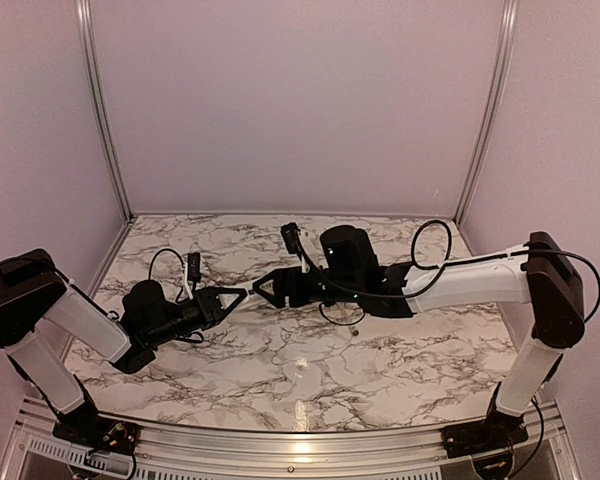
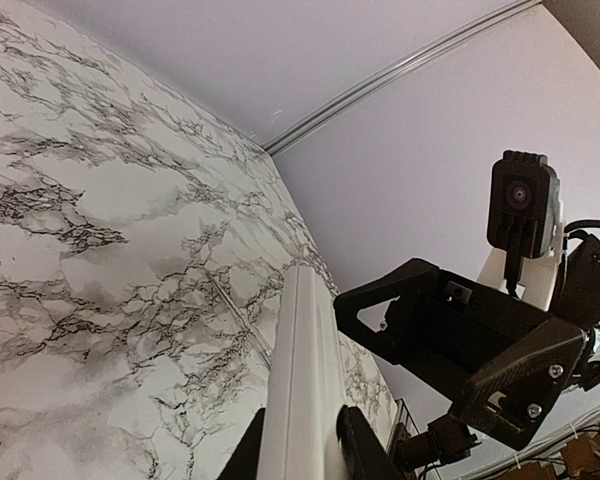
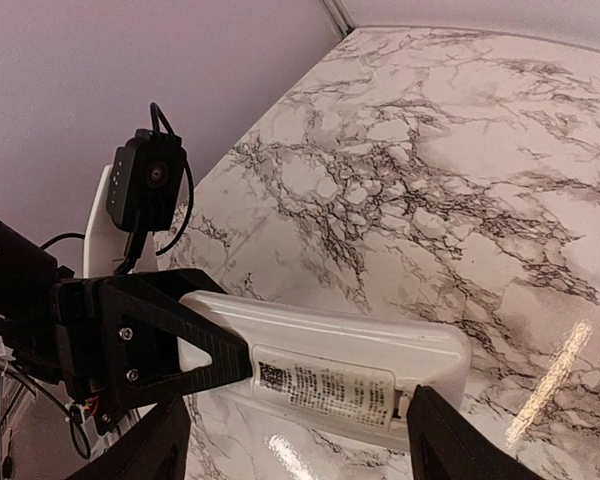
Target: Unload the batteries from the remote control
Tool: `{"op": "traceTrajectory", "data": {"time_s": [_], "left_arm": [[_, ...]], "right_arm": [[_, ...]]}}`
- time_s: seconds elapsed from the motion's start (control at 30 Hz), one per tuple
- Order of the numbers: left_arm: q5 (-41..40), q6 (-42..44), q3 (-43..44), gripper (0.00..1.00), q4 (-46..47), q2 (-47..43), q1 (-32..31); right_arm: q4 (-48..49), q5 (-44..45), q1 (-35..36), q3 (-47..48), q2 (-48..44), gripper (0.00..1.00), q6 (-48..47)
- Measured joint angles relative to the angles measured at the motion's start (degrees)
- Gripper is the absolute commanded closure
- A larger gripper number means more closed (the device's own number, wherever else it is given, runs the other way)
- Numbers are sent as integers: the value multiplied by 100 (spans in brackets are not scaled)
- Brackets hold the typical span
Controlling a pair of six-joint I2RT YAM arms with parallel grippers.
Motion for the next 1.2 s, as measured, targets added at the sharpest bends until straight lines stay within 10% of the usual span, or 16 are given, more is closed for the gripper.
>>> {"op": "traceTrajectory", "data": {"time_s": [1.2], "left_arm": [[94, 59, -273, 100, 52, -269, -2]], "right_arm": [[568, -802, -116, -267, -57, 28, 114]]}}
